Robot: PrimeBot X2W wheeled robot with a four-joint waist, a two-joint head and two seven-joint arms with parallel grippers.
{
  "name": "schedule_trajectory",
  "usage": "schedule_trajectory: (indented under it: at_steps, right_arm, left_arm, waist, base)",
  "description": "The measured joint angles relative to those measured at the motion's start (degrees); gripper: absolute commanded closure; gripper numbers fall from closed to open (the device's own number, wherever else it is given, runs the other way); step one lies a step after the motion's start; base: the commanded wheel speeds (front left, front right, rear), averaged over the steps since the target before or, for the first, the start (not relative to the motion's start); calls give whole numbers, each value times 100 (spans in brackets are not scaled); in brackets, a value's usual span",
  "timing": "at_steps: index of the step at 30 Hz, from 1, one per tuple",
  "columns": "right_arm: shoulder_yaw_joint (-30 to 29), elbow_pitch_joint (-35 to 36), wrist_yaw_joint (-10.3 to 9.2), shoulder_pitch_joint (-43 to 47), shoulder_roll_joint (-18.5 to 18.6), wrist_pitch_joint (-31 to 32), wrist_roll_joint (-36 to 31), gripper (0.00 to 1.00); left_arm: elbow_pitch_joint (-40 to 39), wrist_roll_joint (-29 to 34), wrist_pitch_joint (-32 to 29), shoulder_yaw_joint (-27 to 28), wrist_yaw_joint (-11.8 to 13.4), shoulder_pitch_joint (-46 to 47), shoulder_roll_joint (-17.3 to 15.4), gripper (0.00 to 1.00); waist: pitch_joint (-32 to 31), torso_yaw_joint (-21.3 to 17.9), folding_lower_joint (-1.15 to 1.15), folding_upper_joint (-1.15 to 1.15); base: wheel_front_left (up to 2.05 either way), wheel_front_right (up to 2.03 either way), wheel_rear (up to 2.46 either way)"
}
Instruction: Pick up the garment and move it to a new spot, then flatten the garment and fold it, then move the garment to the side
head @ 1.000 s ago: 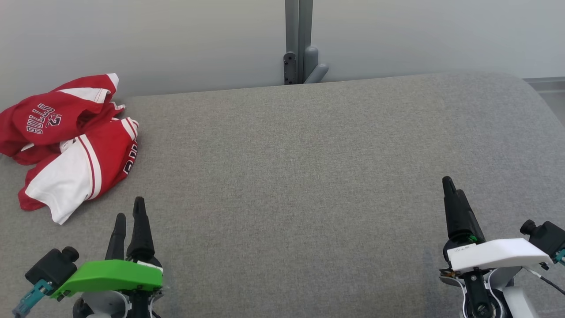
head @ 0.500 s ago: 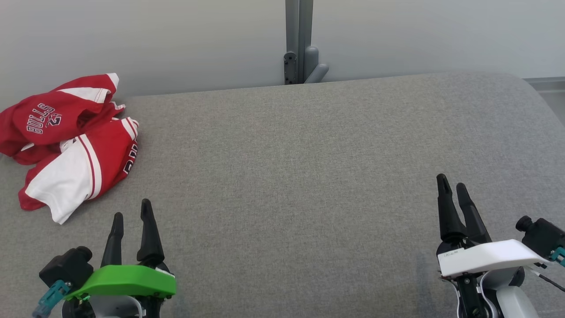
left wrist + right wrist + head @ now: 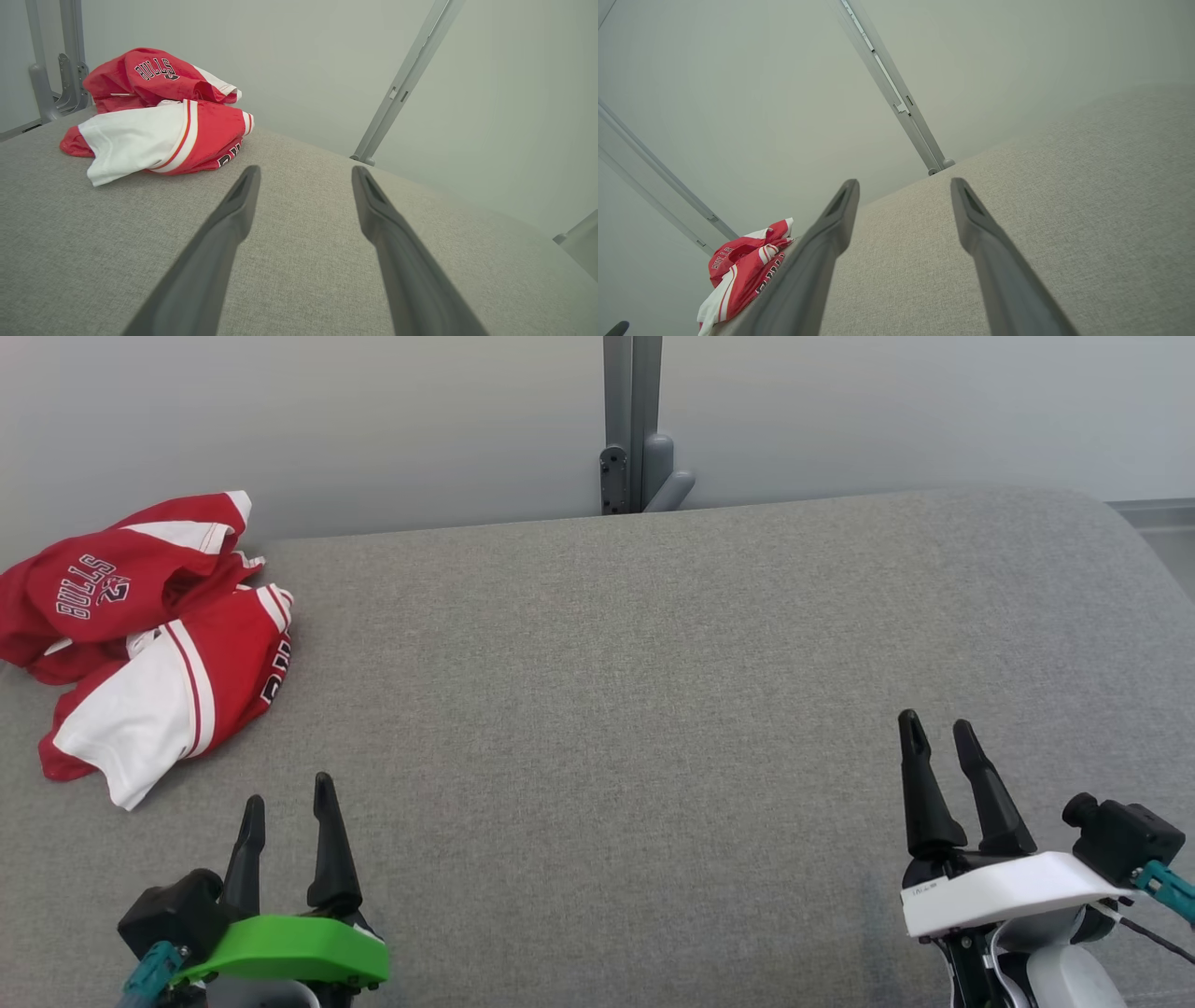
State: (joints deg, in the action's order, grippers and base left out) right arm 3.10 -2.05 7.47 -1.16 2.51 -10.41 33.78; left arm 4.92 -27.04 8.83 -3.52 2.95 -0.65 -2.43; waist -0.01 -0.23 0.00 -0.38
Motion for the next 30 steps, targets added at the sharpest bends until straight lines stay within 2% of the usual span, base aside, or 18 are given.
schedule_trajectory:
  at_steps: [17,30]
  right_arm:
    - [152,-143,1,62,10,-186,-1315,0]
    - [207,-353,1,68,15,-322,-1896,0]
  left_arm:
    - [234,843,274,-41,-26,-90,-8,0]
    - [261,1261,443,-18,9,-174,-15,0]
  waist:
    - [7,4,0,0]
    - [-13,12,0,0]
  base:
    - [0,0,0]
    - [0,0,0]
